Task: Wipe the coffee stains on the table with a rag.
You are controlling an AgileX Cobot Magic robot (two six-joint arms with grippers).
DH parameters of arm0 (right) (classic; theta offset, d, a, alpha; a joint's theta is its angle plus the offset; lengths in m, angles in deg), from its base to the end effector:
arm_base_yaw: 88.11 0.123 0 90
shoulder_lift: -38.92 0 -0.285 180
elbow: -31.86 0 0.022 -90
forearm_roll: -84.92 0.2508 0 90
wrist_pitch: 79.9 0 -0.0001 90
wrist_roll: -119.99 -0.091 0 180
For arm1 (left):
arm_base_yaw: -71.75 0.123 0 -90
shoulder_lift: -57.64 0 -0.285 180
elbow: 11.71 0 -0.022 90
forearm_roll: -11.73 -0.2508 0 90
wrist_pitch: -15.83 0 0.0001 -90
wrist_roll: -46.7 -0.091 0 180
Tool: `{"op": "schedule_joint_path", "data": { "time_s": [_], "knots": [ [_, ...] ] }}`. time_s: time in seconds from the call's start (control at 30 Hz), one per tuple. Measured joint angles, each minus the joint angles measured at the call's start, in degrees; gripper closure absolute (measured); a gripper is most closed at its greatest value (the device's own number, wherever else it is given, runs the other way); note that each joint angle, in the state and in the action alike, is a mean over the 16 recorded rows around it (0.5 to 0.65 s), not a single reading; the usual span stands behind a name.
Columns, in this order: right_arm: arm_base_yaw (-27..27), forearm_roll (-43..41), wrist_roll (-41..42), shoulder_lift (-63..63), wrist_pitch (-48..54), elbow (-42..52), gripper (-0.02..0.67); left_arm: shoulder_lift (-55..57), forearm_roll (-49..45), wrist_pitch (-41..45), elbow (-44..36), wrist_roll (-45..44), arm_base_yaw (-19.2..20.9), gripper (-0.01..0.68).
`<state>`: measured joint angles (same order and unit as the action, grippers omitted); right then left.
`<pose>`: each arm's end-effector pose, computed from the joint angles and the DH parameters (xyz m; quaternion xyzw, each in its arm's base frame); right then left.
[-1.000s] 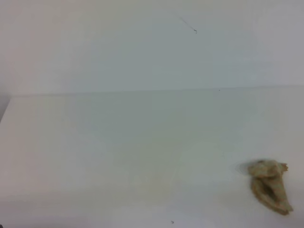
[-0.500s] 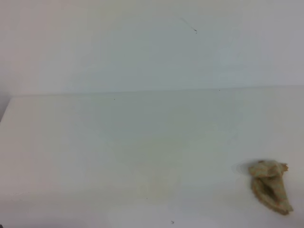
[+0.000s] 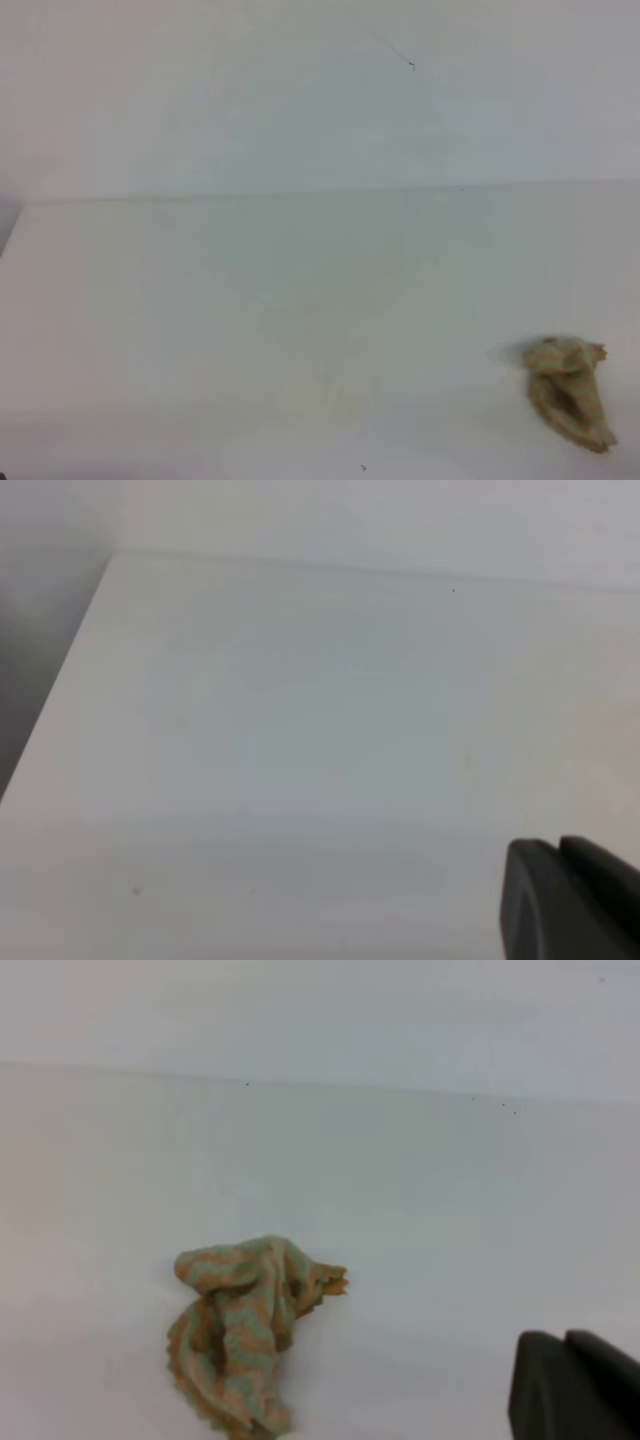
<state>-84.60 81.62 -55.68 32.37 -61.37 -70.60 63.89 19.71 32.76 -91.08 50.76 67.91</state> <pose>0.0528 0.0016 0.1833 -0.0689 0.7773 -0.0287 0.6247 0.0535 -0.0073 0.1755 -0.0408 0.7782 -0.1003 0.6186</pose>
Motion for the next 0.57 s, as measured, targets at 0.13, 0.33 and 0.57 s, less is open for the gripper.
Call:
{"op": "schedule_joint_path", "data": {
  "time_s": [0.13,0.33,0.57],
  "knots": [
    [0.00,-0.01,0.00,-0.04,0.00,0.11,0.649,0.00,0.00,0.00,0.00,0.00,0.00,0.672],
    [0.00,-0.01,0.00,0.07,0.00,0.21,0.649,0.00,0.00,0.00,0.00,0.00,0.00,0.672],
    [0.00,-0.02,0.00,0.09,0.00,0.37,0.649,0.00,0.00,0.00,0.00,0.00,0.00,0.672]
  ]
}}
